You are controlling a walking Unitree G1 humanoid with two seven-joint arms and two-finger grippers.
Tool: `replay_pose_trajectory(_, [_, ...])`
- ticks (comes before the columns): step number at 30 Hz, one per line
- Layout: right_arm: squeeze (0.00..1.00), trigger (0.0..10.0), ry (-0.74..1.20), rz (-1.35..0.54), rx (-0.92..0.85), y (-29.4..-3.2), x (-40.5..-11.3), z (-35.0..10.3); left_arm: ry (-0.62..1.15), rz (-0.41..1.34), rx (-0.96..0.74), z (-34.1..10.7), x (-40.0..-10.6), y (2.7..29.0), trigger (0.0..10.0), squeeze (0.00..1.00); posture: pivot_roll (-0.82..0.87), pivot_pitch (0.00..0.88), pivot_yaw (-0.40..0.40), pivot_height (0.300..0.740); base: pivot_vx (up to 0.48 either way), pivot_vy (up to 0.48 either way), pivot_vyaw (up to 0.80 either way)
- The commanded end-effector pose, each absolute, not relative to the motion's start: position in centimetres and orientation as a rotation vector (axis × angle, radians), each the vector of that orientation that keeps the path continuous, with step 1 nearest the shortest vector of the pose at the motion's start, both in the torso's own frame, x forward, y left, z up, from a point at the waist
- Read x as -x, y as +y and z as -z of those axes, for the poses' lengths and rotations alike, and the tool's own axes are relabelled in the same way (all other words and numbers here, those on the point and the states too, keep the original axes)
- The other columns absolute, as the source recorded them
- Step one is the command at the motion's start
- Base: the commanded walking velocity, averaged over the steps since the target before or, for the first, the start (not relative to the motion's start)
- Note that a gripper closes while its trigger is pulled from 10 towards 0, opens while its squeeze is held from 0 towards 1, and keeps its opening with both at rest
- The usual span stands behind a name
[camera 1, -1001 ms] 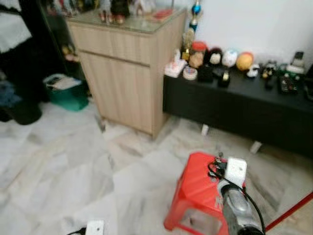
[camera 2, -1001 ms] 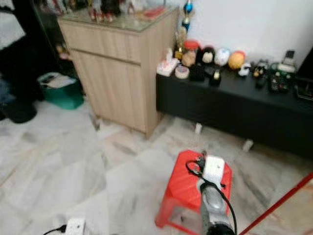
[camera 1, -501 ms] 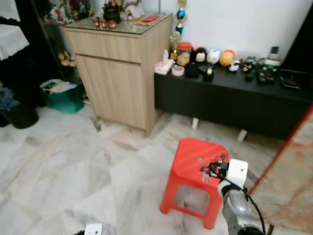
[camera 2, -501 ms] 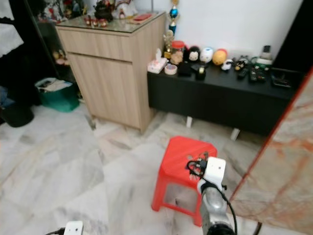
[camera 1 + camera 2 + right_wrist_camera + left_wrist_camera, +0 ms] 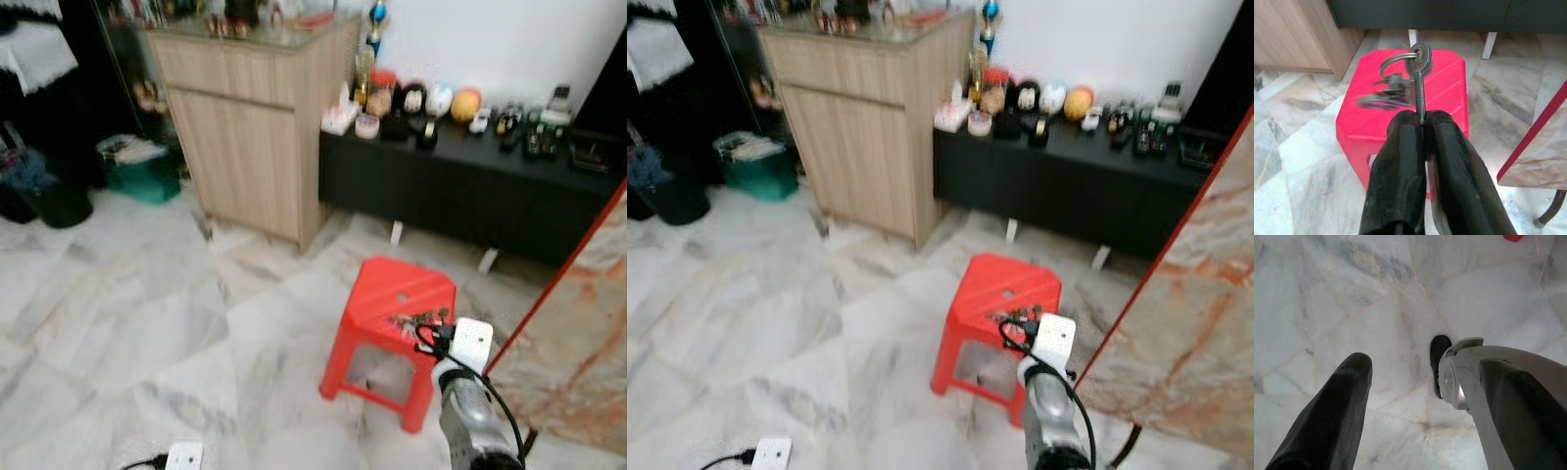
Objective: Hang keys on a hook
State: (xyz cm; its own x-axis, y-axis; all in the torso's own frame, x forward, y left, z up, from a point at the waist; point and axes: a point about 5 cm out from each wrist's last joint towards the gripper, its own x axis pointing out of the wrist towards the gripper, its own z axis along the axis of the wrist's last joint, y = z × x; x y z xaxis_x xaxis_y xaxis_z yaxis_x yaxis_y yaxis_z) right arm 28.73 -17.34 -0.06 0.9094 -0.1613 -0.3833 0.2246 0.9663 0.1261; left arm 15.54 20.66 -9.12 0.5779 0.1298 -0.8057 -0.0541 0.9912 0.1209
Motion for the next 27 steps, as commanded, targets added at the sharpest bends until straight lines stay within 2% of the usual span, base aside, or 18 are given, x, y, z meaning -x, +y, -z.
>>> replay_pose_trajectory(1, [0.0, 10.0, 0.373, 0.225, -0.169, -18.1, -28.8, -0.1, 0.969, -0.102, -0.097, 9.3, -15.3, 20.5, 10.0, 0.0, 0.02, 0.0, -0.047, 0.74, 0.0, 0.0, -0.8])
replay_pose_trajectory(10, [0.0, 10.0, 0.377, 0.209, -0.153, -18.1, -28.9, -0.2, 0.965, -0.081, -0.123, 9.3, -15.4, 20.2, 10.0, 0.0, 0.01, 0.0, -0.047, 0.74, 0.0, 0.0, -0.8])
replay_pose_trajectory(19, [0.0, 10.0, 0.377, 0.201, -0.139, -17.9, -28.8, -0.1, 0.972, -0.065, -0.138, 9.3, -15.5, 19.8, 10.0, 0.0, 0.01, 0.0, -0.047, 0.74, 0.0, -0.295, 0.0])
replay_pose_trajectory(27, [0.0, 10.0, 0.402, 0.205, -0.139, -18.1, -28.6, 0.3, 0.986, -0.059, -0.141, 9.5, -15.1, 19.7, 10.0, 0.0, 0.01, 0.0, -0.046, 0.74, 0.0, -0.442, 0.0])
